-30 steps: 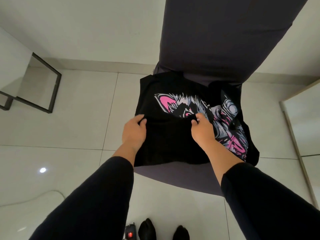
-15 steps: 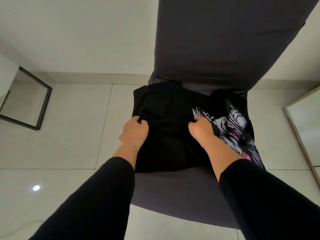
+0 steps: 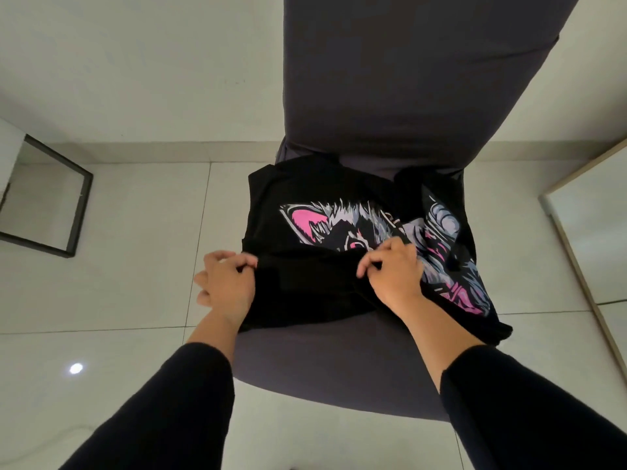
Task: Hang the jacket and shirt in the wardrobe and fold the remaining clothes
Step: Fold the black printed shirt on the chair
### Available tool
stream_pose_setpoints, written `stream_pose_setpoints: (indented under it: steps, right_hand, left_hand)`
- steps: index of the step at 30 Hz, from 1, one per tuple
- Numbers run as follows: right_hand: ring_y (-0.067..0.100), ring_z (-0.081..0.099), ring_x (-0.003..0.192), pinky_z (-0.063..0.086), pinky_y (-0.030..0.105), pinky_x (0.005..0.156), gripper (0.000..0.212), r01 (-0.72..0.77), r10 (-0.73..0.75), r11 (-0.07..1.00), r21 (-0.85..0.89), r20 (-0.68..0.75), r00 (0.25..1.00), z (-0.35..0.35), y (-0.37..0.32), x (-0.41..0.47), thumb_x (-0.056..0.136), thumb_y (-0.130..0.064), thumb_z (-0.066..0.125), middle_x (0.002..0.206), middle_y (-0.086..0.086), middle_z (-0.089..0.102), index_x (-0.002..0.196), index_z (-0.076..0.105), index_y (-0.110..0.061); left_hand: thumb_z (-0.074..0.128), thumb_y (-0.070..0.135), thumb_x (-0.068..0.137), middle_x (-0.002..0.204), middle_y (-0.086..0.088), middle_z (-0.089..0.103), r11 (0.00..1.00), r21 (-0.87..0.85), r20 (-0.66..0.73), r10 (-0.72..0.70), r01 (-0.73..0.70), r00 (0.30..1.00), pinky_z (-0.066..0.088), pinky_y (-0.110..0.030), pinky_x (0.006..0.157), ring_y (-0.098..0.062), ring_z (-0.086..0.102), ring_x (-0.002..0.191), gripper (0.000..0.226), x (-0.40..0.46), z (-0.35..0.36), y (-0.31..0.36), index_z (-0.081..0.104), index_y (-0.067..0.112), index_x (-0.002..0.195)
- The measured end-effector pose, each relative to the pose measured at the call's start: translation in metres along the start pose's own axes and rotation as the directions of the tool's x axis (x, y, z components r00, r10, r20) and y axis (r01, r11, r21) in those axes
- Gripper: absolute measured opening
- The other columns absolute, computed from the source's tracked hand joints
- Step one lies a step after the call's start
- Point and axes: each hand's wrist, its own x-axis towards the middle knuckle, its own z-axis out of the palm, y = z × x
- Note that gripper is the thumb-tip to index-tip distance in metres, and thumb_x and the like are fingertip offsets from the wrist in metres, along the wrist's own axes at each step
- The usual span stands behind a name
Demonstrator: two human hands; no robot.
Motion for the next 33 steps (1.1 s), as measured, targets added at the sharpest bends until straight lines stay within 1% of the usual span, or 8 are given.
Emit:
stream_pose_setpoints:
  steps: [4,7,13,16,19,23,26,33]
  right_hand:
    - [0.019,0.035,0.113,0.02,0.039,0.102,0.026,-0.005,0.008,0.993,-0.118,0.023,1.0,0.001,0.006,-0.011,0.094,-0.022,0.052,0.111,-0.008,0.044,0.082,0.065,-0.042]
    - [0.02,0.034,0.118,0.018,0.041,0.104,0.026,0.001,0.003,0.981,-0.195,0.019,1.0,0.003,0.004,-0.017,0.095,-0.021,0.047,0.119,-0.006,0.045,0.097,0.064,-0.041]
    - [0.029,0.03,0.133,0.017,0.048,0.11,0.033,0.049,-0.066,0.925,-0.377,-0.033,0.997,0.004,0.019,-0.052,0.094,-0.022,0.049,0.14,0.008,0.041,0.124,0.055,-0.033]
    - [0.034,0.041,0.13,0.028,0.055,0.107,0.038,0.071,-0.126,0.896,-0.438,-0.097,0.987,0.007,0.029,-0.074,0.08,-0.021,0.066,0.138,0.014,0.047,0.117,0.063,-0.026]
    - [0.033,0.047,0.124,0.034,0.055,0.103,0.048,0.094,-0.145,0.871,-0.482,-0.069,0.987,0.015,0.034,-0.09,0.073,-0.027,0.07,0.134,0.013,0.051,0.119,0.061,-0.022]
    - [0.031,0.042,0.128,0.026,0.053,0.109,0.042,0.012,-0.068,0.911,-0.413,-0.122,0.99,0.019,0.022,-0.08,0.085,-0.022,0.063,0.136,0.009,0.05,0.126,0.056,-0.022]
    - [0.026,0.039,0.129,0.017,0.05,0.114,0.035,-0.012,-0.04,0.921,-0.39,-0.124,0.991,0.02,0.013,-0.076,0.091,-0.02,0.053,0.133,0.002,0.053,0.125,0.055,-0.026]
    - [0.022,0.035,0.133,0.014,0.047,0.116,0.029,0.081,-0.12,0.96,-0.268,-0.134,0.984,0.018,-0.008,-0.071,0.093,-0.021,0.048,0.136,0.001,0.048,0.119,0.058,-0.025]
  left_hand:
    - [0.04,0.011,0.094,0.128,0.003,0.035,0.993,0.119,-0.014,-0.008,0.01,1.0,0.024,-0.037,0.098,-0.025,0.03,0.119,0.037,-0.007,0.004,-0.009,0.065,0.034,0.08]
    - [0.039,0.009,0.09,0.132,-0.003,0.034,0.994,0.101,-0.027,-0.039,0.042,0.999,0.024,-0.039,0.101,-0.026,0.033,0.12,0.031,-0.019,0.009,-0.007,0.057,0.027,0.108]
    - [0.046,0.039,0.095,0.14,-0.011,0.036,0.97,0.183,-0.06,-0.15,0.158,0.987,0.026,-0.046,0.105,-0.031,0.033,0.129,0.052,-0.057,0.014,-0.036,0.031,0.014,0.138]
    - [0.043,0.047,0.095,0.141,-0.014,0.038,0.951,0.108,-0.057,-0.286,0.291,0.956,0.029,-0.049,0.104,-0.034,0.034,0.129,0.059,-0.067,0.011,-0.047,0.03,0.012,0.14]
    - [0.042,0.043,0.096,0.133,-0.016,0.046,0.943,-0.013,-0.06,-0.332,0.332,0.941,0.037,-0.05,0.098,-0.037,0.042,0.121,0.047,-0.069,0.005,-0.057,0.041,0.014,0.134]
    - [0.044,0.03,0.098,0.124,-0.014,0.052,0.905,-0.284,-0.03,-0.34,0.318,0.94,0.046,-0.04,0.085,-0.029,0.054,0.101,0.032,-0.066,-0.004,-0.059,0.052,0.015,0.126]
    - [0.043,0.02,0.098,0.119,-0.011,0.057,0.884,-0.396,-0.031,-0.283,0.248,0.959,0.043,-0.032,0.079,-0.027,0.057,0.104,0.028,-0.069,-0.012,-0.064,0.054,0.018,0.123]
    - [0.045,0.035,0.096,0.134,-0.003,0.041,0.995,0.057,-0.038,-0.082,0.084,0.996,0.037,-0.041,0.093,-0.025,0.041,0.12,0.032,-0.069,-0.023,-0.057,0.054,0.031,0.126]
